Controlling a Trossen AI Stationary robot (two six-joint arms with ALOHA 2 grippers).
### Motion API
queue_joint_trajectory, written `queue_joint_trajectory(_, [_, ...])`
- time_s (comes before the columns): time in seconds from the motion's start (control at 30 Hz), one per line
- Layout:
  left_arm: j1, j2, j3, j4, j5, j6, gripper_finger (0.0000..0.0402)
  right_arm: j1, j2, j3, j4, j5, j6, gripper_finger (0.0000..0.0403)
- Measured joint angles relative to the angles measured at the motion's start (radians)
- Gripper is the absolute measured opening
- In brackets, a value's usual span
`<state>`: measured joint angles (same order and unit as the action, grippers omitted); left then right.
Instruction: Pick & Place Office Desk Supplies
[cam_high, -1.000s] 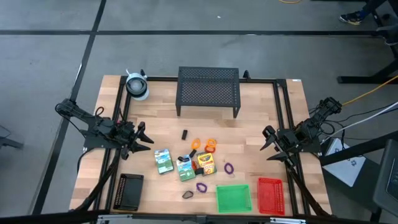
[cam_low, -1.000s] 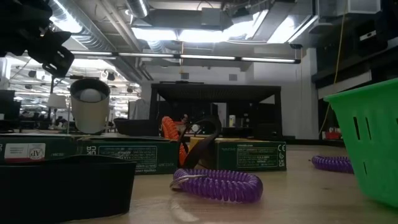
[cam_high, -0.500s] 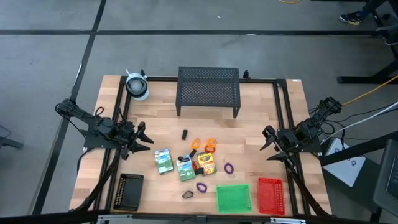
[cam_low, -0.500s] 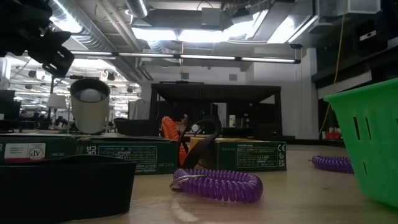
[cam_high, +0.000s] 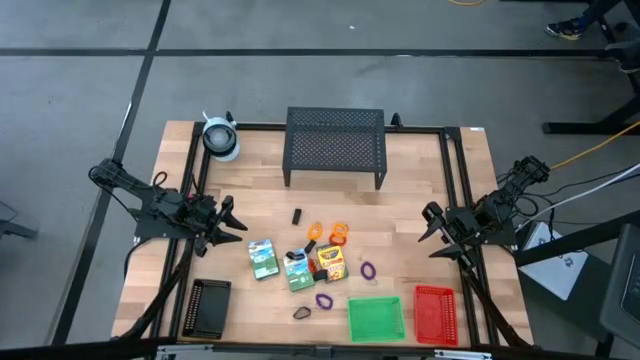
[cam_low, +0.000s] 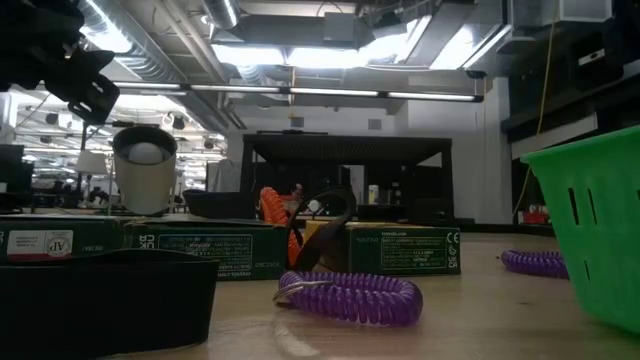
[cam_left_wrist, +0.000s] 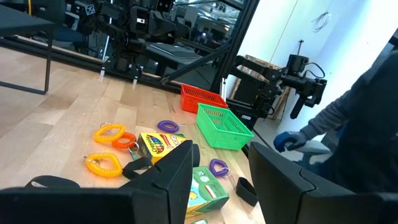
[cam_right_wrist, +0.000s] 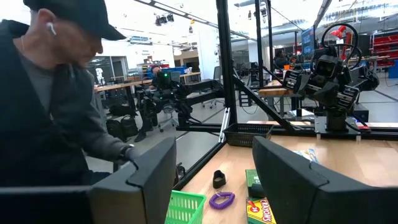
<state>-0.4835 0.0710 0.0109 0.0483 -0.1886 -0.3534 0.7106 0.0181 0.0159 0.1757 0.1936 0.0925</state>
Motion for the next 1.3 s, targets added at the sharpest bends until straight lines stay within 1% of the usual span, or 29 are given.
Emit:
queue_joint_trajectory(0.7, [0.0,0.0,0.0,0.001,-0.006,0.001,0.0155,0.0,0.0,0.0,0.0,0.0,0.0,0.0215])
queue_joint_trajectory(0.77, [0.0,0.0,0.0,0.005,-0.049,0.002,0.0155,0.0,0.0,0.0,0.0,0.0,0.0,0.0215])
queue_joint_trajectory(0.9, [0.0,0.0,0.0,0.037,-0.193,0.005,0.0155,0.0,0.0,0.0,0.0,0.0,0.0,0.0215])
queue_joint_trajectory(1.1, [0.001,0.0,0.0,0.109,-0.249,-0.032,0.0155,0.0,0.0,0.0,0.0,0.0,0.0,0.0215])
queue_joint_trajectory(1.17, [0.001,0.0,0.0,0.137,-0.247,-0.05,0.0155,0.0,0.0,0.0,0.0,0.0,0.0,0.0215])
queue_joint_trajectory(1.3, [0.001,0.0,0.0,0.128,-0.174,-0.025,0.0155,0.0,0.0,0.0,0.008,0.008,0.0,0.0215])
